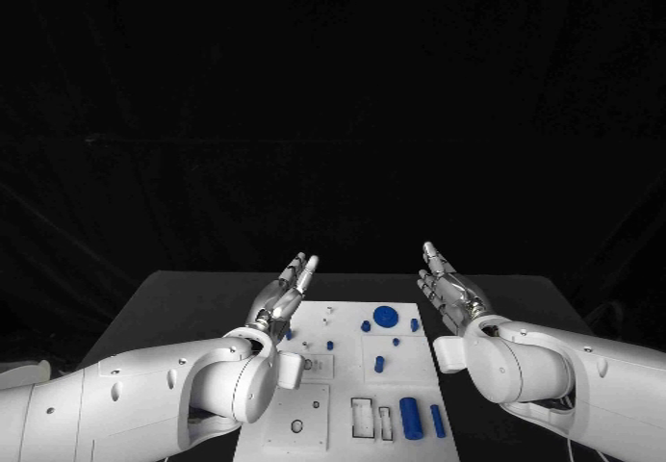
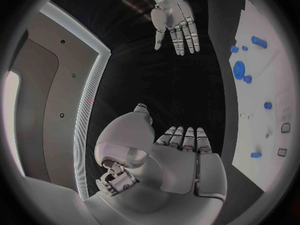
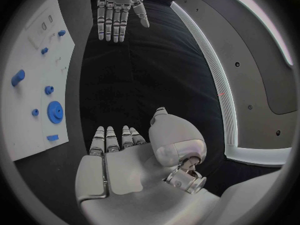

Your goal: Assemble the parts on the task board

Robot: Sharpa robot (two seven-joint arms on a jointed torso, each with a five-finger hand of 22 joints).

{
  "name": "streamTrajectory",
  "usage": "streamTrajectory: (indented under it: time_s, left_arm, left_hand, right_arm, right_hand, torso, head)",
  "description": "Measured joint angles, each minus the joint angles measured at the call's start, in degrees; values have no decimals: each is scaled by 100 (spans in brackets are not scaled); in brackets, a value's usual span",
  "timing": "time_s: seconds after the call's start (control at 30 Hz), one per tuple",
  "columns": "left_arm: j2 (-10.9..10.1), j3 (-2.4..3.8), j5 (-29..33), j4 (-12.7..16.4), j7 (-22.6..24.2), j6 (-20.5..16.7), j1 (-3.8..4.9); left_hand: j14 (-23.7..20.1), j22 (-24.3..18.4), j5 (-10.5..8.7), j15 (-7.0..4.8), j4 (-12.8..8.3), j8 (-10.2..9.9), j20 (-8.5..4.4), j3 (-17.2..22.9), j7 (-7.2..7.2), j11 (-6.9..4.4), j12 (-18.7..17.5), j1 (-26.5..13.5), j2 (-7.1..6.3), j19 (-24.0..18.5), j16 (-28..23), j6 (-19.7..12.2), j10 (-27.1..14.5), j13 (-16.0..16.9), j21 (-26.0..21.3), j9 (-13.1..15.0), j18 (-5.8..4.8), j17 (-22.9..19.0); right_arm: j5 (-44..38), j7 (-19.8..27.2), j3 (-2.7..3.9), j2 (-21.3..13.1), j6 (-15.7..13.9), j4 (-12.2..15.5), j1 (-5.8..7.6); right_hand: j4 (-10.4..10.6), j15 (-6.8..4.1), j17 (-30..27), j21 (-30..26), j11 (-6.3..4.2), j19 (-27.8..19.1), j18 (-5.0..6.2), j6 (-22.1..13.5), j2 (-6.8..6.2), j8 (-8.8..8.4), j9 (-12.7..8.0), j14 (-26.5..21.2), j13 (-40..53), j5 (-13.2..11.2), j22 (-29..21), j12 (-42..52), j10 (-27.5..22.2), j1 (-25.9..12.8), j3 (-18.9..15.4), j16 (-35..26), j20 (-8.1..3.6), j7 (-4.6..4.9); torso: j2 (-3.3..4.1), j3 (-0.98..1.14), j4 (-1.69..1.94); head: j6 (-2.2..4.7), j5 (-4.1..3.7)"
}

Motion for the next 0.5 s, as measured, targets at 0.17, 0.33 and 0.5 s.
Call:
streamTrajectory:
  time_s: [0.17,0.33,0.5]
  left_arm:
    - [-60,-47,76,72,108,278,16]
    - [-105,-47,77,58,177,350,18]
    - [-95,-47,77,56,254,401,20]
  left_hand:
    - [0,0,0,0,9,0,0,-9,0,0,0,19,-9,0,0,0,0,1,0,0,0,0]
    - [0,0,67,0,9,0,0,-9,10,0,0,44,-34,0,0,10,0,1,0,1,0,1]
    - [0,0,133,0,9,0,1,-9,73,44,0,134,-14,0,0,73,-1,2,0,12,0,1]
  right_arm:
    - [141,-198,-35,-79,272,66,25]
    - [151,-321,-36,-137,336,70,25]
    - [152,-393,-36,-172,370,85,25]
  right_hand:
    - [0,0,1,0,0,0,0,0,15,0,-2,0,-3,0,-1,0,0,15,0,0,0,0]
    - [0,0,2,0,0,0,-1,0,15,0,-2,0,-5,33,-3,0,0,15,0,0,0,0]
    - [0,0,3,0,0,0,0,0,15,0,-2,0,-5,65,-4,0,0,15,0,0,0,0]
  torso:
    - [-1,0,-1]
    - [-11,0,4]
    - [-6,-4,10]
  head:
    - [30,-9]
    - [69,-48]
    - [102,-47]
